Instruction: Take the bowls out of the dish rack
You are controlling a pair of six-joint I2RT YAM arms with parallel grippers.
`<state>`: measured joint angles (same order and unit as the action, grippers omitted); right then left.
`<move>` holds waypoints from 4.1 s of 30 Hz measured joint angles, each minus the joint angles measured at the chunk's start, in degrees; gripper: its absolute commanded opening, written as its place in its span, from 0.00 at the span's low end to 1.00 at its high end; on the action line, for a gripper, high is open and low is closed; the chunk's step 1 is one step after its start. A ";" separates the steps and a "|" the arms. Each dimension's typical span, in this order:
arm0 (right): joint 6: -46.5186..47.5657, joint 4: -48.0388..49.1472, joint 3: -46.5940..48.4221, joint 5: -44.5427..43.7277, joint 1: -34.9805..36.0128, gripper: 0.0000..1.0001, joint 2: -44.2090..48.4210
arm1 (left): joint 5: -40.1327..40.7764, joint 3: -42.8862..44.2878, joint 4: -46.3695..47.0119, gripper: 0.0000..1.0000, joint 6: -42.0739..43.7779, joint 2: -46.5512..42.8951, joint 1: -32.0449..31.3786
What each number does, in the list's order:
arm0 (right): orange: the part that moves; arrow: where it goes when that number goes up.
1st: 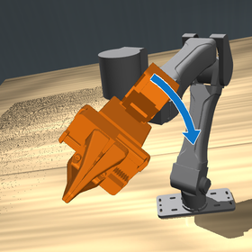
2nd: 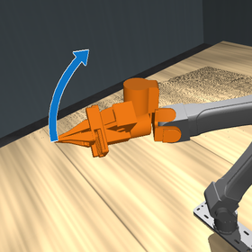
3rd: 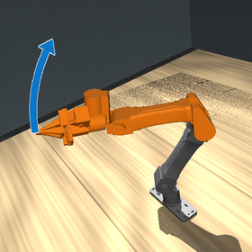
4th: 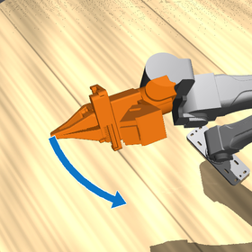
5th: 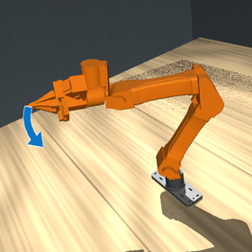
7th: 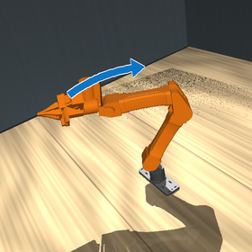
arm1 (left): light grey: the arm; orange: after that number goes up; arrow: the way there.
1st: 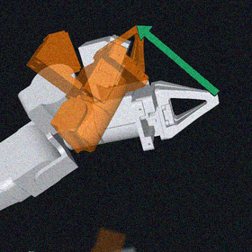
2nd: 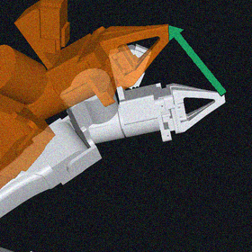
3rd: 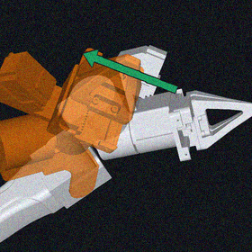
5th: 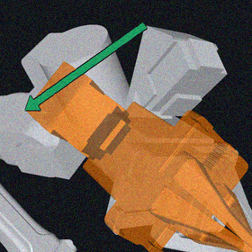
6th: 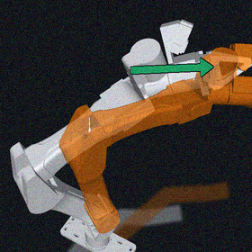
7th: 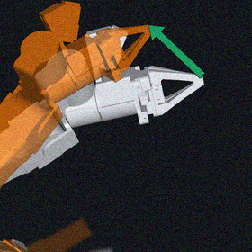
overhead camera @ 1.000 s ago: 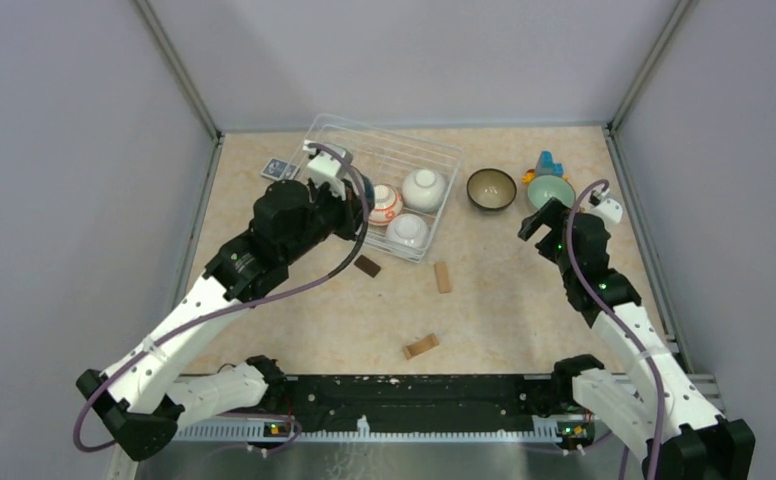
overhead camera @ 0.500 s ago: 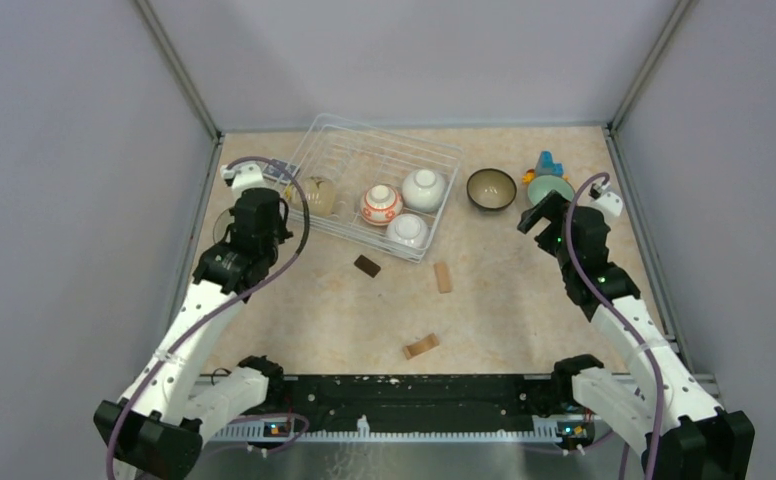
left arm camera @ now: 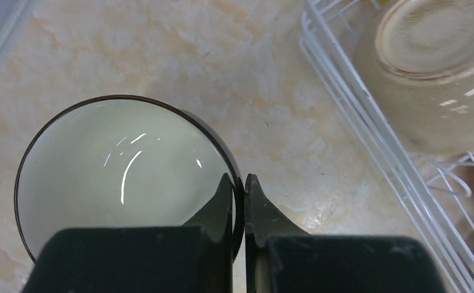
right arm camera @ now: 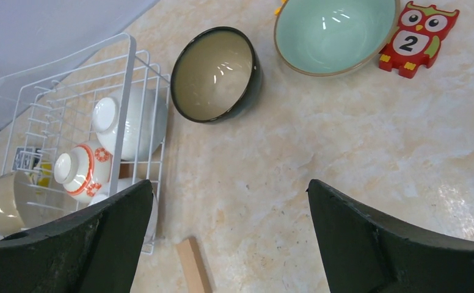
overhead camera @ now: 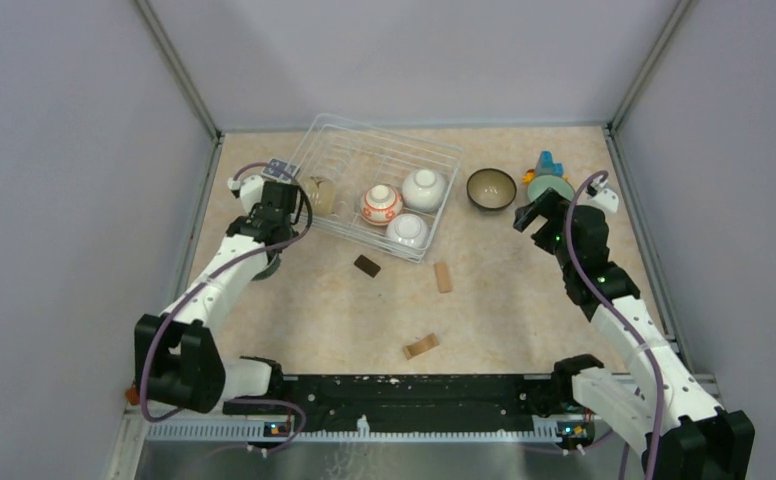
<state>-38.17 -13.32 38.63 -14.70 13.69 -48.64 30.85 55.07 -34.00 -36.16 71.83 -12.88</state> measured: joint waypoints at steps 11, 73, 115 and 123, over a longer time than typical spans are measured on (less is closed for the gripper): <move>0.07 0.22 -0.39 3.06 1.29 0.96 0.28 | 1.66 1.16 -4.83 0.00 -23.85 13.68 3.19; 6.58 10.29 -0.35 34.47 1.57 0.97 -10.62 | -32.81 -0.33 10.86 0.99 26.16 -16.92 3.76; 8.15 12.48 0.13 35.63 1.57 0.98 -13.31 | 5.64 21.29 15.56 0.99 31.80 26.25 -12.59; 8.17 12.50 0.13 35.65 1.57 0.98 -13.29 | 5.01 21.70 14.23 0.99 31.61 30.05 -11.89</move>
<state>-30.00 -0.82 38.76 20.95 15.27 -61.93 35.86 76.77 -19.77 -4.56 101.89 -24.77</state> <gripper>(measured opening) 0.982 0.987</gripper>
